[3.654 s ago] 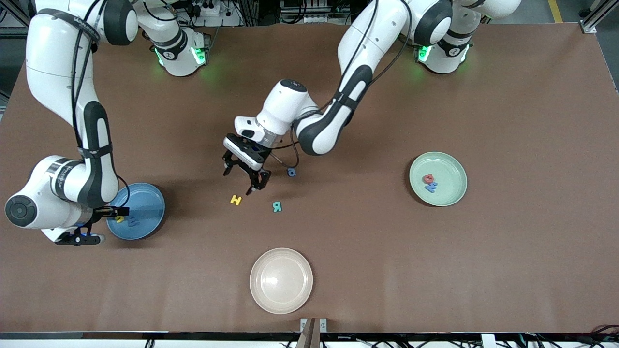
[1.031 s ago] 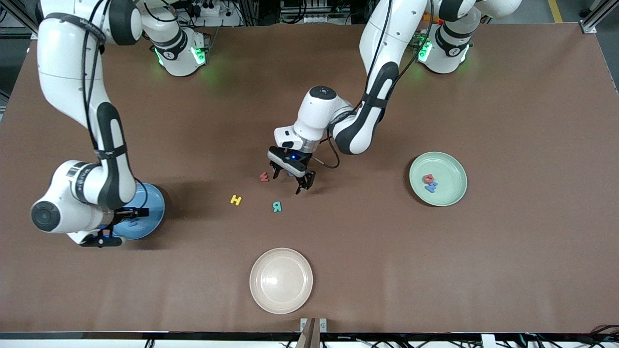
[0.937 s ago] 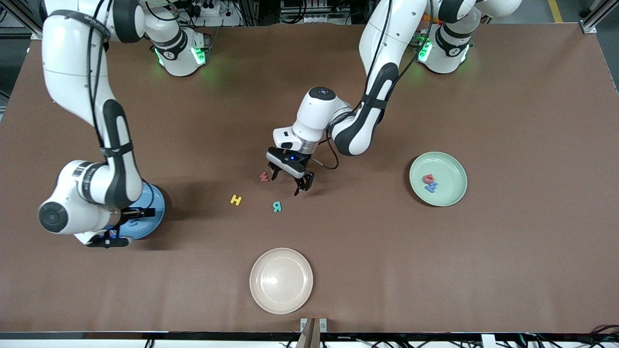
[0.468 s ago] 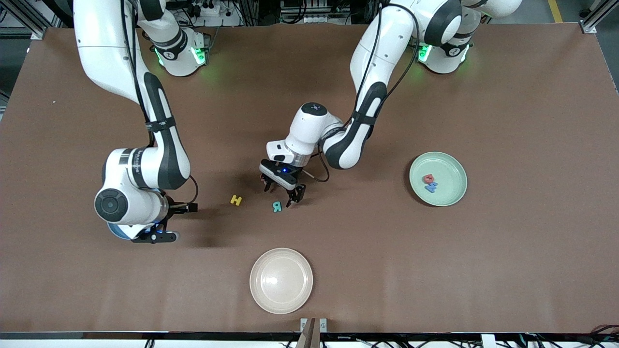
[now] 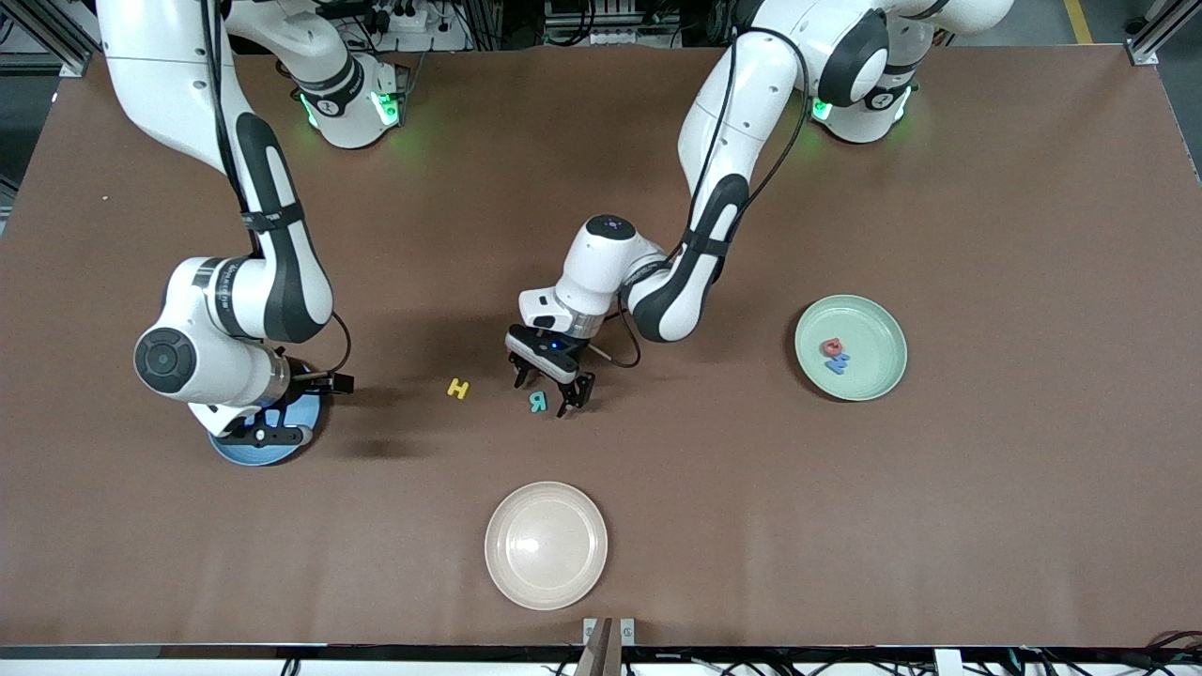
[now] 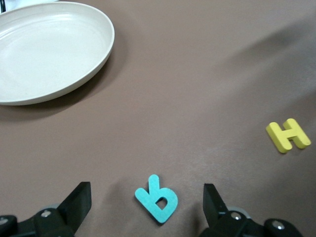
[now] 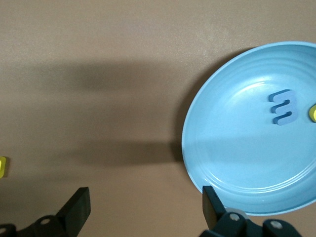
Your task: Sort upper and lower case letters into plates
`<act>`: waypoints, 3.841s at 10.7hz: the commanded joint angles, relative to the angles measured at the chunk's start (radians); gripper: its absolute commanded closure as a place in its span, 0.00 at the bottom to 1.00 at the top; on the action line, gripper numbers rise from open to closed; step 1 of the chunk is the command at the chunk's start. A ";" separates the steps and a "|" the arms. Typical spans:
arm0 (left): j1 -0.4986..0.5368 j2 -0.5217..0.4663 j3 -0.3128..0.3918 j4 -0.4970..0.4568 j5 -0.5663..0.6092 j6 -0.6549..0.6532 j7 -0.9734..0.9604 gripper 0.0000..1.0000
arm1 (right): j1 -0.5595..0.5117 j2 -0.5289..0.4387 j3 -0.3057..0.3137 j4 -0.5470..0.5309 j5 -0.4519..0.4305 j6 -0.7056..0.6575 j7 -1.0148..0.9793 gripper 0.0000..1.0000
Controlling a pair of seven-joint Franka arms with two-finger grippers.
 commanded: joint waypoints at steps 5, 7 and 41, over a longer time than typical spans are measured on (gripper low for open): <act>-0.007 0.041 0.014 0.048 -0.017 0.004 -0.005 0.32 | -0.007 -0.017 0.007 -0.042 0.011 0.011 -0.010 0.00; -0.007 0.039 0.014 0.048 -0.017 0.004 -0.007 0.34 | -0.002 -0.017 0.007 -0.042 0.011 0.008 0.003 0.00; 0.091 -0.210 -0.051 -0.200 -0.033 -0.033 0.041 0.68 | 0.312 -0.020 0.013 -0.056 0.012 0.141 0.203 0.00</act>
